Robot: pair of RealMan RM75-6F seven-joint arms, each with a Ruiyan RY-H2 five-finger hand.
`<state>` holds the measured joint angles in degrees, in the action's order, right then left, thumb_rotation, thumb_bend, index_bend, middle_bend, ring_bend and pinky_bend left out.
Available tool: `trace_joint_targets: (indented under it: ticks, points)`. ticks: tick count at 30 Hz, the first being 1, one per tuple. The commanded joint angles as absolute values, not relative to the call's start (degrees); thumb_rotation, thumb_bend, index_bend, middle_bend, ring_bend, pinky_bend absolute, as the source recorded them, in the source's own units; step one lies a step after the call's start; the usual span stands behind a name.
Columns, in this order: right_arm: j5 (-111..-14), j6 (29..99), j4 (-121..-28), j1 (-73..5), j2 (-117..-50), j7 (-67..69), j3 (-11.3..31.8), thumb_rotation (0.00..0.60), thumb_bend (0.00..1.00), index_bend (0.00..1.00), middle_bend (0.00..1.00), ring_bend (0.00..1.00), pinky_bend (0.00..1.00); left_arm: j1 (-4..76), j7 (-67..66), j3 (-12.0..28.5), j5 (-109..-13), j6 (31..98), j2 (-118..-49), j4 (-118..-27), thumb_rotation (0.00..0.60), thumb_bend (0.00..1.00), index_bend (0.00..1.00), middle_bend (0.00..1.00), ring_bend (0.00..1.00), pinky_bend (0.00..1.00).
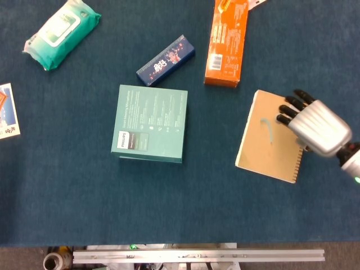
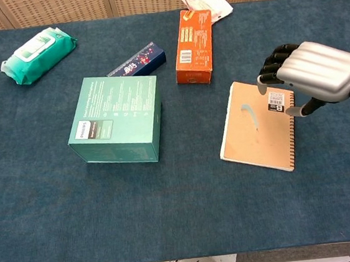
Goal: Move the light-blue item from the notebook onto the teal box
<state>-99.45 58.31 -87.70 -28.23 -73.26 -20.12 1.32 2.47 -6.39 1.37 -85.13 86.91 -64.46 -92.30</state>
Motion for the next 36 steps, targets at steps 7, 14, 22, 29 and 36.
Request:
trace_joint_targets:
  ticks: [7, 14, 22, 29, 36]
  points:
    - [-99.0, 57.2, -82.9, -30.3, -77.6, -22.0, 0.9, 0.600, 0.16, 0.41, 0.36, 0.22, 0.17, 2.4, -5.8, 1.3, -84.9, 86.7, -64.7, -91.6, 0.600, 0.26, 0.16, 0.38, 0.35, 0.41]
    - [-99.6, 57.0, -82.0, -31.0, -79.1, -24.7, -0.4, 0.600, 0.16, 0.41, 0.35, 0.22, 0.17, 2.4, -5.4, 1.3, -84.8, 86.3, -64.7, -91.2, 0.600, 0.26, 0.16, 0.38, 0.35, 0.41]
    - [-101.1, 57.0, -80.5, -32.3, -80.6, -26.7, -1.5, 0.600, 0.16, 0.41, 0.35, 0.22, 0.16, 2.5, -4.9, 1.1, -84.9, 85.9, -65.1, -90.7, 0.600, 0.26, 0.16, 0.38, 0.35, 0.41]
    - [-101.9, 58.0, -75.8, -33.2, -83.3, -23.2, -2.3, 0.600, 0.23, 0.45, 0.35, 0.22, 0.16, 2.1, -4.2, 1.1, -84.7, 86.2, -65.1, -90.2, 0.600, 0.26, 0.16, 0.38, 0.35, 0.41]
    - [-102.4, 59.4, -72.2, -33.4, -84.7, -19.7, -3.4, 0.600, 0.23, 0.48, 0.35, 0.22, 0.16, 1.7, -3.9, 1.1, -84.5, 86.4, -65.0, -89.8, 0.600, 0.26, 0.16, 0.38, 0.35, 0.40]
